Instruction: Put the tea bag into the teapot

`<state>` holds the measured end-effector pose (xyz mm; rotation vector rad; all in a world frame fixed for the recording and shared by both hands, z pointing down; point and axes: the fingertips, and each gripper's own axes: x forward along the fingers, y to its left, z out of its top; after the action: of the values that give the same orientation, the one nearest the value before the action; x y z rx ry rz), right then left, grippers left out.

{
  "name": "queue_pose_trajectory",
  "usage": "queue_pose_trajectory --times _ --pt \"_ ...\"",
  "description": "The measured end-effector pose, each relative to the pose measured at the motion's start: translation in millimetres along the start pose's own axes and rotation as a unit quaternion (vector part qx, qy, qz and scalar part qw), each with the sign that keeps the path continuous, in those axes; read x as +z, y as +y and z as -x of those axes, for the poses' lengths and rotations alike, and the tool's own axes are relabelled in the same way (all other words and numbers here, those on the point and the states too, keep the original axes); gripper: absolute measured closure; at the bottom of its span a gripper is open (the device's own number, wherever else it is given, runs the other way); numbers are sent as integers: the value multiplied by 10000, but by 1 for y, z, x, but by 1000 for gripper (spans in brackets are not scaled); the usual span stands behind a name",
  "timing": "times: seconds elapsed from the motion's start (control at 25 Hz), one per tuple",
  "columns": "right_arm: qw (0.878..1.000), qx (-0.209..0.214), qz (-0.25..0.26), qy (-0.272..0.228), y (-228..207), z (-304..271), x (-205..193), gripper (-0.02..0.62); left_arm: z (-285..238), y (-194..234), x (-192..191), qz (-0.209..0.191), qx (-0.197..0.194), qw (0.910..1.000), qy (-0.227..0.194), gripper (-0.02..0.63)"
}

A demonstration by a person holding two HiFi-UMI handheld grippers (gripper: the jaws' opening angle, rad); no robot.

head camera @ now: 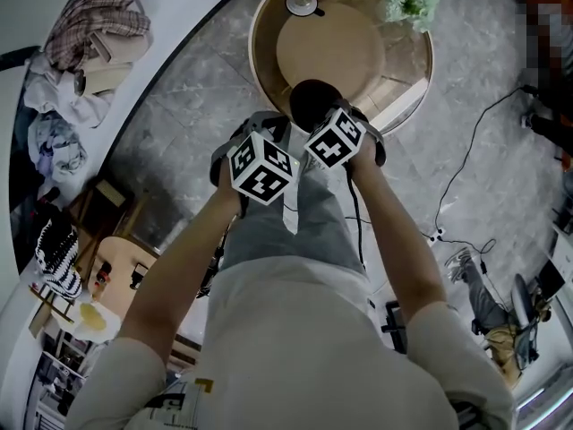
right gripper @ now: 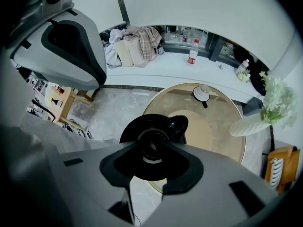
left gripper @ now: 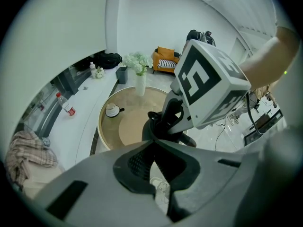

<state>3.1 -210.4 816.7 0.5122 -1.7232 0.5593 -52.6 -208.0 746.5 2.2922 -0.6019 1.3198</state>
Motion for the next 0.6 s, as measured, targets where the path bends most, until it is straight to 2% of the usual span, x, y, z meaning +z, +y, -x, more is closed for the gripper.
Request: queue_pose_trajectory --times 0.24,0.44,0.6 --pt "9992 -240 -107 -289 -9 30 5 485 18 4 12 -54 173 9998 -131 598" --pt "9952 -584 -255 -746 -22 66 16 528 42 9 33 -133 378 9986 -345 598" --pt "9876 -591 -815 -1205 -30 106 25 541 67 5 54 -218 492 9968 -593 598"
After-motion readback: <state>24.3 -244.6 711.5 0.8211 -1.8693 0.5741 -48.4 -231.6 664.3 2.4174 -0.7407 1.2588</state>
